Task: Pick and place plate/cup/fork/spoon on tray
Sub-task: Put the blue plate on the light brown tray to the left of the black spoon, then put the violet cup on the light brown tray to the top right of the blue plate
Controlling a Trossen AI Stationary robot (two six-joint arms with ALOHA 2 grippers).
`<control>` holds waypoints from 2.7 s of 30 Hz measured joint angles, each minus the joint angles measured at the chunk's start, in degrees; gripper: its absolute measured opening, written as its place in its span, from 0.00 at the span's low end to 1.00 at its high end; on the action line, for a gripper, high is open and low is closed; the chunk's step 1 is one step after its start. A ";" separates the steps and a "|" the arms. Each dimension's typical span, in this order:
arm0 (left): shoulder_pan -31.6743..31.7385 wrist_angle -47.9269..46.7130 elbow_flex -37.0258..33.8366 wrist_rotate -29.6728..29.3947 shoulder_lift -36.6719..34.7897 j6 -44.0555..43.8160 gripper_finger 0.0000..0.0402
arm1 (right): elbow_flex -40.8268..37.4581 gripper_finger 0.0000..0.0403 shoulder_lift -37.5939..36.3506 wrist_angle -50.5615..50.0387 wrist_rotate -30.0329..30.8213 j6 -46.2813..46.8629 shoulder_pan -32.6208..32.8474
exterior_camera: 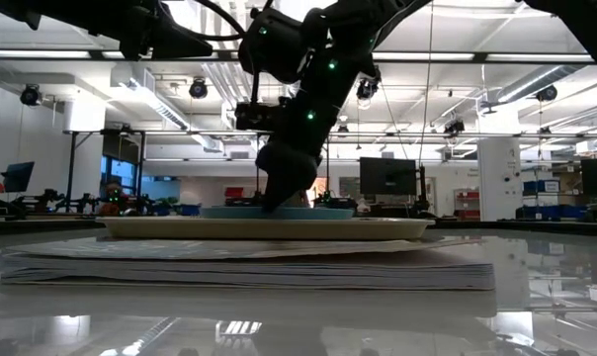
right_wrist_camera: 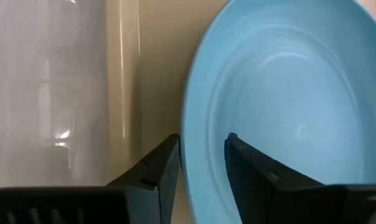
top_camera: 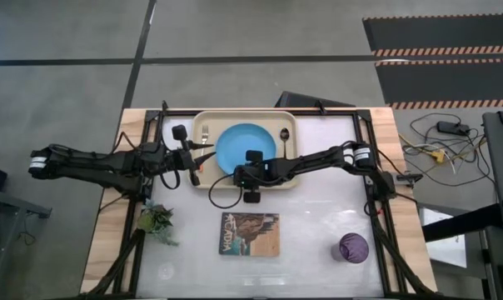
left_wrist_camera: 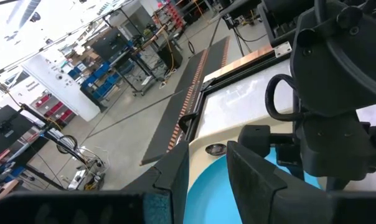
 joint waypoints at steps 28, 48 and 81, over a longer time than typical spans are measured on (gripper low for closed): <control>0.01 -0.01 0.00 0.00 0.07 -0.02 0.22 | -4.69 0.21 -11.26 -0.14 0.60 0.49 3.54; 0.01 5.71 -3.81 6.59 5.46 -17.23 0.22 | -47.68 0.09 -42.37 47.02 -4.01 -4.48 3.46; 11.75 30.24 -12.93 14.83 19.75 -33.17 0.00 | -63.69 0.09 -72.99 46.30 -8.48 -14.83 3.26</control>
